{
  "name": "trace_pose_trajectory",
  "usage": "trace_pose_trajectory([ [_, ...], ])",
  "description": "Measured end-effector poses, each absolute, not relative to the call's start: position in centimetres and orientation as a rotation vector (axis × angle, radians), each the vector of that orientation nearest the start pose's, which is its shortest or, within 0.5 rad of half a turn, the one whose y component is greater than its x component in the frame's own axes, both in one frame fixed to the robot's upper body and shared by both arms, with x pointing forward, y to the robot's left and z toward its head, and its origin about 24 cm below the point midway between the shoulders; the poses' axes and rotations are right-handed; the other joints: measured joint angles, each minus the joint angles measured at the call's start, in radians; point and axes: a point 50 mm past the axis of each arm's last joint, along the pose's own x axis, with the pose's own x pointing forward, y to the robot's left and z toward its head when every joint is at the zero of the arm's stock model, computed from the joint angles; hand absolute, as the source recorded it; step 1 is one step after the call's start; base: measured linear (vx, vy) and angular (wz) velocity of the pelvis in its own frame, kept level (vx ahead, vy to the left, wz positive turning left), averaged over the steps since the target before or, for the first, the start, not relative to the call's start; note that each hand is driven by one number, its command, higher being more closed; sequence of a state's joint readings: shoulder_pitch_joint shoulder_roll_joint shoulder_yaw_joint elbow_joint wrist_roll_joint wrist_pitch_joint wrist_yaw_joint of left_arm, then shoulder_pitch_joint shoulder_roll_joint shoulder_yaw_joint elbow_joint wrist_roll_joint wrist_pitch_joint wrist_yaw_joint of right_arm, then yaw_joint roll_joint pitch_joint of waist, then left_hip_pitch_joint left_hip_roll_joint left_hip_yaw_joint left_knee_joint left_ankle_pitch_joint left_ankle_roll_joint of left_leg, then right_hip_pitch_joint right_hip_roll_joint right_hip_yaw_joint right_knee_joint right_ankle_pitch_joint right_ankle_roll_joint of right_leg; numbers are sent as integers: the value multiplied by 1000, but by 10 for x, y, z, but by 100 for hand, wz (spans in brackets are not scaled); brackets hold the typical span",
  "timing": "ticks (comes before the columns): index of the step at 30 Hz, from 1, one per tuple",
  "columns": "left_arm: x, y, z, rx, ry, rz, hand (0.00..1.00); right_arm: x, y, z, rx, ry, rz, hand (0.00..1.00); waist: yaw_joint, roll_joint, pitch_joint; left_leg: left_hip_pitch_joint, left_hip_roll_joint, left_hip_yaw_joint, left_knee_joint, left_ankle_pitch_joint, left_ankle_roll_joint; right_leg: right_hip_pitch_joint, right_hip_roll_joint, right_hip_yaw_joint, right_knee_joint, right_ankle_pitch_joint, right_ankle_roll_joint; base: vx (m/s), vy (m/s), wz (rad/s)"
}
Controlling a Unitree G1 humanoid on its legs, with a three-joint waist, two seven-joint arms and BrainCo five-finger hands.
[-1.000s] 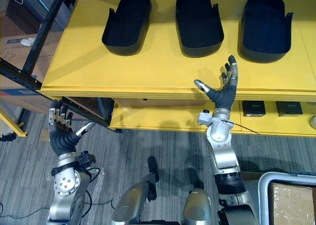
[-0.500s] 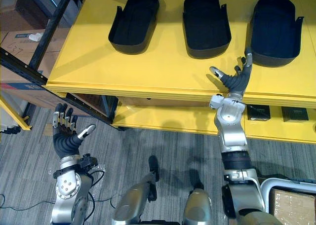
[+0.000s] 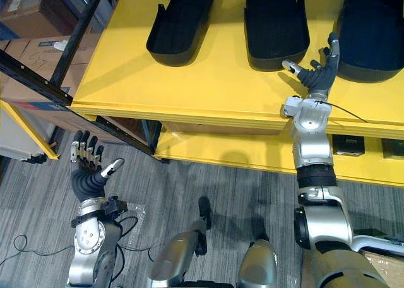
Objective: Walk over and take plastic housings, then place them on the shelf
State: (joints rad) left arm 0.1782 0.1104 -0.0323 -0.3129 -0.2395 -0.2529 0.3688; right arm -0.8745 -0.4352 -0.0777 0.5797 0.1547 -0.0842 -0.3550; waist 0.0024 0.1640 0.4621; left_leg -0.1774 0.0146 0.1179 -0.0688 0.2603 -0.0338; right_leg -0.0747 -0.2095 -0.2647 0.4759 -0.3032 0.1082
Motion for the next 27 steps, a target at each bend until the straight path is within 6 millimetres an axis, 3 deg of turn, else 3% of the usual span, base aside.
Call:
trace_pose_trajectory([
  [9,211,181,94,-251,-352,324,0,381,-226,235,-114,-470,-328,0,11,3,0,1,0,-1,-6,12,1,-6,0,-2,9,-8,-4,33,-27,0],
  [15,214,180,99,-257,-373,318,0,374,-211,238,-102,-475,-280,0,11,27,11,2,0,-1,-7,10,-1,-5,3,-3,9,-9,-4,0,0,0],
  [20,215,181,100,-257,-377,329,0,371,-195,235,-99,-463,-239,0,8,27,12,2,0,3,-7,8,0,-7,6,2,5,-7,-2,3,-1,-1],
  [27,215,181,100,-255,-378,331,0,367,-189,233,-127,-474,-255,0,7,20,17,2,2,8,-7,7,7,-5,10,8,-6,-2,1,0,0,0],
])
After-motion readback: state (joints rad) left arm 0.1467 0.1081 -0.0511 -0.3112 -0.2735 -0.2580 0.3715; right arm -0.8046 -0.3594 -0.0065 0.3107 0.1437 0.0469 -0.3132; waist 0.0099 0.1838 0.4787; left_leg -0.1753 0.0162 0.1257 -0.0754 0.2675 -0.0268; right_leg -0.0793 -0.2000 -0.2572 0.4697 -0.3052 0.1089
